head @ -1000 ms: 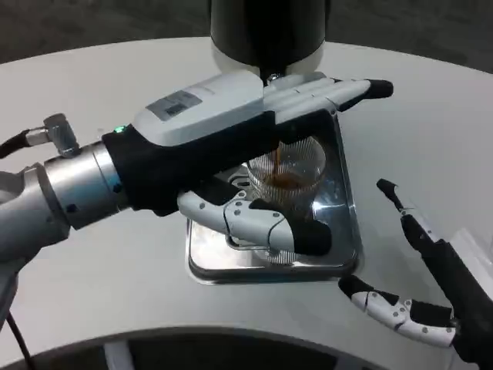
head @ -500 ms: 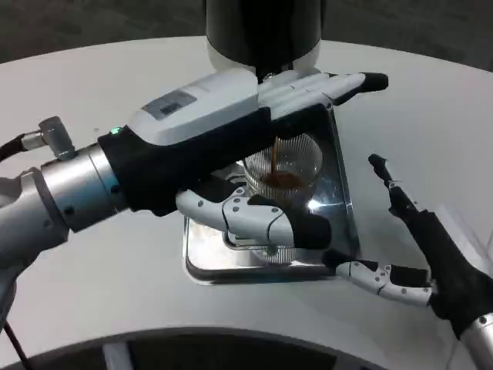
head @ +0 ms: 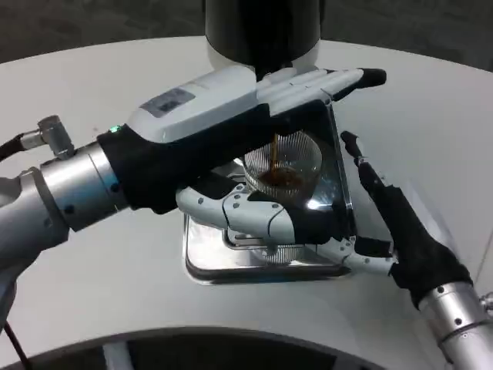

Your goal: Grasp the cup under the faucet to collect the drink, then remove the cup.

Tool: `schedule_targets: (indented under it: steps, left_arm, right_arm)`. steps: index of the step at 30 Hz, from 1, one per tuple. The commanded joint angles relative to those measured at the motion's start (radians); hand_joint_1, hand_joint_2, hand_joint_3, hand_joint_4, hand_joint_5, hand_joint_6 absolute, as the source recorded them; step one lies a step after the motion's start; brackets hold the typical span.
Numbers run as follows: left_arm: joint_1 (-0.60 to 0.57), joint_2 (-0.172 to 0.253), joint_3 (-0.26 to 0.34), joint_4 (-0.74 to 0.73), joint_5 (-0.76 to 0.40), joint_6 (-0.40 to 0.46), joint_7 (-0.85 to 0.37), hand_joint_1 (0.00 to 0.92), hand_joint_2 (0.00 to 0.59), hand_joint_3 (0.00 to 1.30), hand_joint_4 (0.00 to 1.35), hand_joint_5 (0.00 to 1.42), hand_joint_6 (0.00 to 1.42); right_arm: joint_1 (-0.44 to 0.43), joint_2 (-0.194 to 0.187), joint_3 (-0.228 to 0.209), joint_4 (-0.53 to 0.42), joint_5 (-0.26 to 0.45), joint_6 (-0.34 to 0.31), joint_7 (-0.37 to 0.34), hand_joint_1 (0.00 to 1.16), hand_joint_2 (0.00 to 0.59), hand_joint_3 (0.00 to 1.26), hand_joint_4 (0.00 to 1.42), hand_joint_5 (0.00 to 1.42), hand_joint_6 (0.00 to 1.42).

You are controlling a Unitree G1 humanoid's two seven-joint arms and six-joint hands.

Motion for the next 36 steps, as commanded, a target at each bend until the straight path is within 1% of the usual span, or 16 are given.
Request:
schedule_targets:
  steps: [1,7,11,17,26,32,36]
  left_arm:
    - [0.025,0.023,-0.003,-0.004,0.021,0.006,-0.014,0.0,0.093,0.0,0.0,0.01,0.0]
    - [0.032,0.027,-0.002,-0.006,0.018,0.003,-0.017,0.0,0.095,0.0,0.0,0.01,0.0]
    - [0.041,0.028,-0.003,-0.01,0.016,0.001,-0.017,0.0,0.096,0.0,0.0,0.01,0.0]
    - [0.047,0.035,-0.002,-0.011,0.014,-0.001,-0.018,0.0,0.096,0.0,0.0,0.01,0.0]
    - [0.043,0.043,0.001,-0.006,0.009,-0.001,-0.02,0.0,0.1,0.0,0.0,0.01,0.0]
    - [0.047,0.051,0.007,-0.004,0.003,-0.003,-0.022,0.0,0.1,0.0,0.0,0.01,0.0]
    - [0.049,0.057,0.01,-0.001,-0.002,-0.005,-0.025,0.0,0.109,0.0,0.0,0.01,0.0]
  right_arm:
    - [-0.025,0.019,0.023,0.036,-0.002,-0.003,-0.027,0.71,0.183,0.0,0.0,0.0,0.02]
    - [-0.067,0.037,0.05,0.079,-0.009,-0.009,-0.049,0.71,0.18,0.0,0.0,0.0,0.01]
    - [-0.094,0.043,0.06,0.109,-0.006,-0.007,-0.059,0.71,0.179,0.0,0.0,0.0,0.01]
    - [-0.121,0.057,0.067,0.161,0.004,-0.013,-0.078,0.71,0.179,0.0,0.0,0.0,0.0]
    - [-0.152,0.076,0.081,0.207,0.0,-0.025,-0.102,0.72,0.181,0.0,0.0,0.0,0.0]
    - [-0.163,0.09,0.08,0.241,0.008,-0.031,-0.122,0.72,0.182,0.0,0.0,0.0,0.0]
    - [-0.179,0.097,0.081,0.271,0.021,-0.034,-0.118,0.72,0.183,0.0,0.0,0.0,0.0]
